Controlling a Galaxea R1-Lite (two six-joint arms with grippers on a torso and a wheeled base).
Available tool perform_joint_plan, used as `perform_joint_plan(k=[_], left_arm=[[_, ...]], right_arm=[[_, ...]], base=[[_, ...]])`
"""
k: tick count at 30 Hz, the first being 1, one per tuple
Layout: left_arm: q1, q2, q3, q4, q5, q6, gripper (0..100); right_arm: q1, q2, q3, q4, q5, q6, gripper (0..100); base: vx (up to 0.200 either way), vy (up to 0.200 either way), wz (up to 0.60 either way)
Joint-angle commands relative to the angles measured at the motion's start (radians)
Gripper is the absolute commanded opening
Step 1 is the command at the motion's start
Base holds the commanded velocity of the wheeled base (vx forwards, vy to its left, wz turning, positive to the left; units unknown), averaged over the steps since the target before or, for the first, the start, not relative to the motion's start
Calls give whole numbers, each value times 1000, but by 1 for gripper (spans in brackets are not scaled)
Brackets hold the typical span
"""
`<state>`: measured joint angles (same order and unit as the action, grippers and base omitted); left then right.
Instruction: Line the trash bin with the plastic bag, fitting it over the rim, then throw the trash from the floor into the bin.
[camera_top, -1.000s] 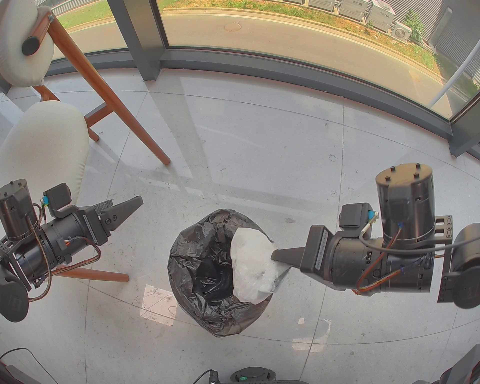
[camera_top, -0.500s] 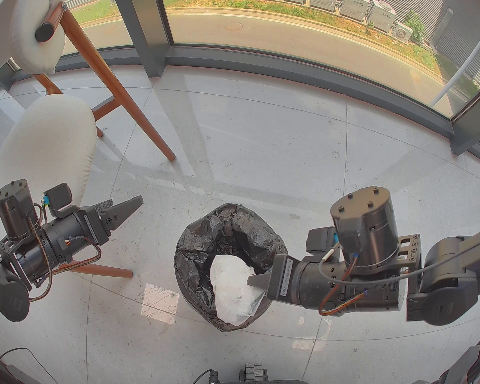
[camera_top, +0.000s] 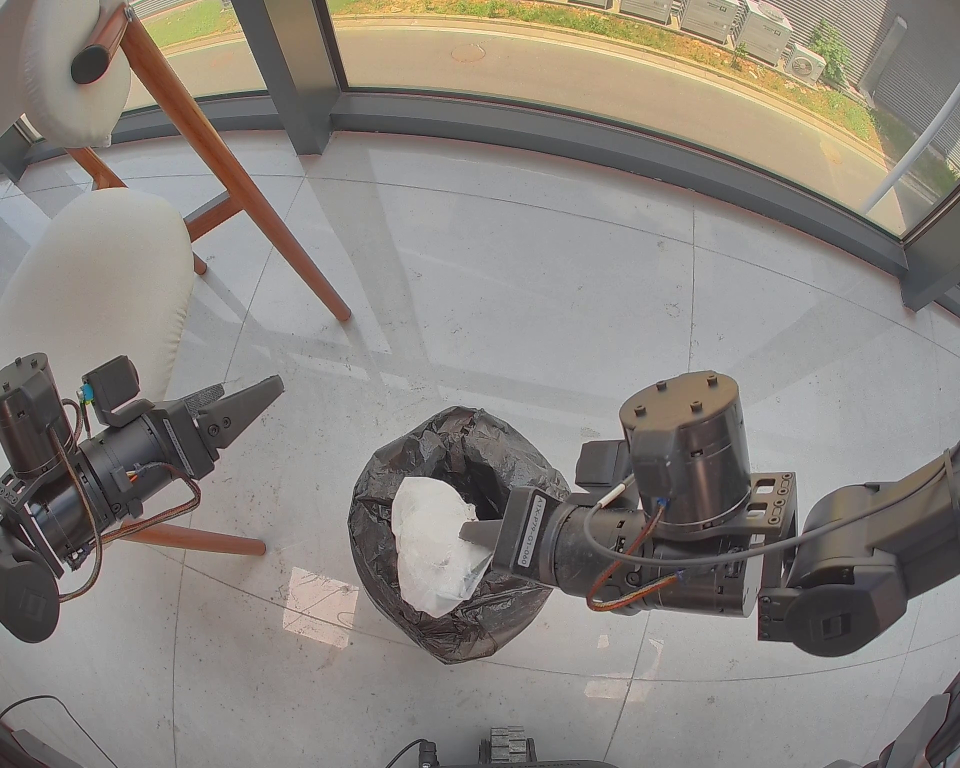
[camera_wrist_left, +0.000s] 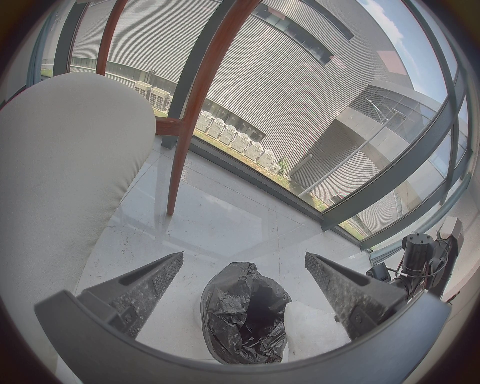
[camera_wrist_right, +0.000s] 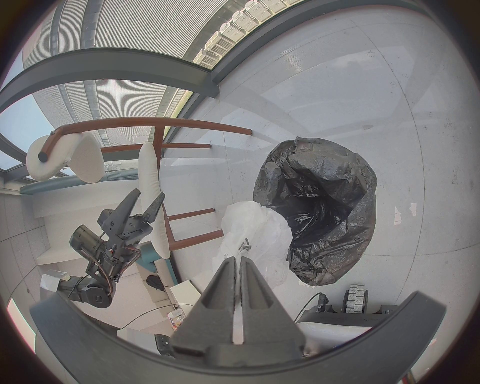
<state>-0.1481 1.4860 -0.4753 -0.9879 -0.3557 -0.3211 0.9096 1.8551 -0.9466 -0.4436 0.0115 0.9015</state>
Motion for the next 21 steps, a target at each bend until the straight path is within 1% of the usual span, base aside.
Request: perform_joint_plan(k=[1,8,21], left_arm=[[2,11,-2,0,1,2,100],[4,11,20,-3,1,10,100],[2,7,32,-3,4,10,100]], right_arm=[[-11,9,12,-10,-1,2,100],[-18,-10,12,-12,-2,4,100],[-40,-62,65,-12,-2,4,100]], base=[[0,0,0],[0,0,0],[0,0,0]])
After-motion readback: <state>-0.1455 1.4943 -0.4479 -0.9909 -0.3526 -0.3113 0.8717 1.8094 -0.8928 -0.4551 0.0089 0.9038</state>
